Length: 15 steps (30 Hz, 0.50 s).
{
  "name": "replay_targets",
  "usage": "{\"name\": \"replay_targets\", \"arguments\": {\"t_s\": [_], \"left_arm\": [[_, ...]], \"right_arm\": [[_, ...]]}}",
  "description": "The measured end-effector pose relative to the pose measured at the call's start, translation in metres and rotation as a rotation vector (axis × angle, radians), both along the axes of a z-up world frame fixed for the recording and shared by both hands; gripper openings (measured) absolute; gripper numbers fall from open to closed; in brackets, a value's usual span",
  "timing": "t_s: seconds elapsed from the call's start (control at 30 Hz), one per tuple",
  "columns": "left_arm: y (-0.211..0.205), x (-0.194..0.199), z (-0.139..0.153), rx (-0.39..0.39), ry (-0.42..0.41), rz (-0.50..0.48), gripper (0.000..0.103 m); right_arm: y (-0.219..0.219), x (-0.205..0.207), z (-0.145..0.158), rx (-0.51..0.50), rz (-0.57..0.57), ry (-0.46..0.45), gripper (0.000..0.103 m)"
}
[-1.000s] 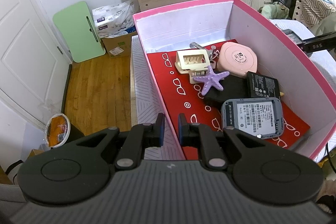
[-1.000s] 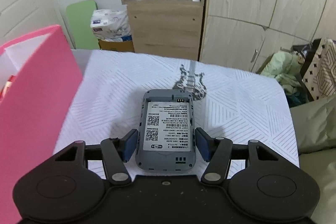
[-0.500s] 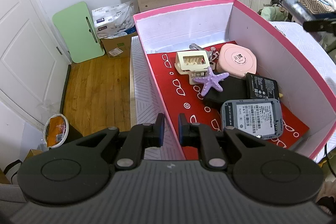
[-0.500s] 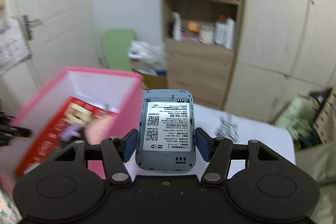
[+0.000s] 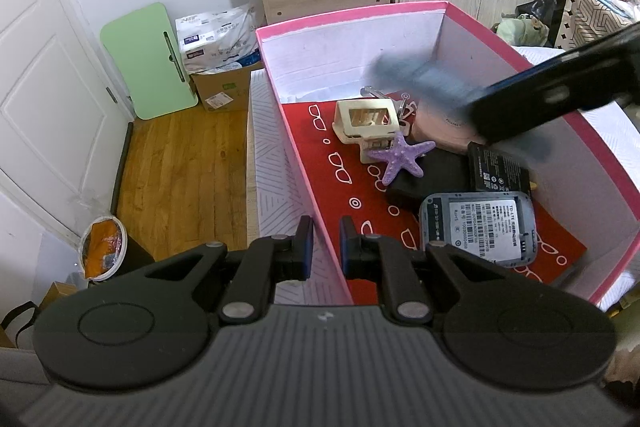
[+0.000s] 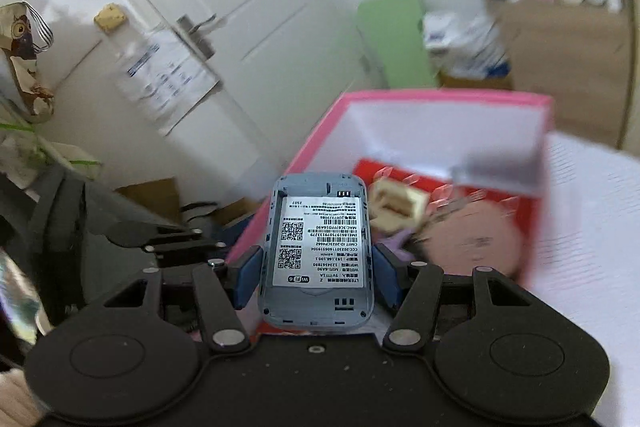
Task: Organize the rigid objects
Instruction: 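Place the grey power bank into the box and release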
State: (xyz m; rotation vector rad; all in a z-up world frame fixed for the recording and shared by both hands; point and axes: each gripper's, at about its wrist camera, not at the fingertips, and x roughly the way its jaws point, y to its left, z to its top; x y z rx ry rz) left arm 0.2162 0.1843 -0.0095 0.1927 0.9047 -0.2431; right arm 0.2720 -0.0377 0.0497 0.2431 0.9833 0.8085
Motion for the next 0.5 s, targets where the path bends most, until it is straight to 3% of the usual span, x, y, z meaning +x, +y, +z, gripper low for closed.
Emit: {"name": "replay_targets", "arguments": {"t_s": [0.23,0.3,0.4,0.5], "left_arm": [[0.002,0.001,0.000,-0.012,0.001,0.004,0.012],[0.002,0.001,0.000,-0.014,0.002,0.000,0.013],[0.003,0.002,0.000,-0.013,0.002,-0.004,0.013],[0.003,0.002,0.000,-0.016,0.001,-0.004,0.013]], "right_arm": [[0.023,0.018,-0.052,0.113,-0.118,0.315,0.069],[0.019,0.019,-0.061,0.147,-0.119,0.367,0.069],[0.007,0.010,-0.058,0.187,-0.107,0.377,0.069],[-0.007,-0.009,-0.040,0.224,-0.094,0.290,0.069]]}}
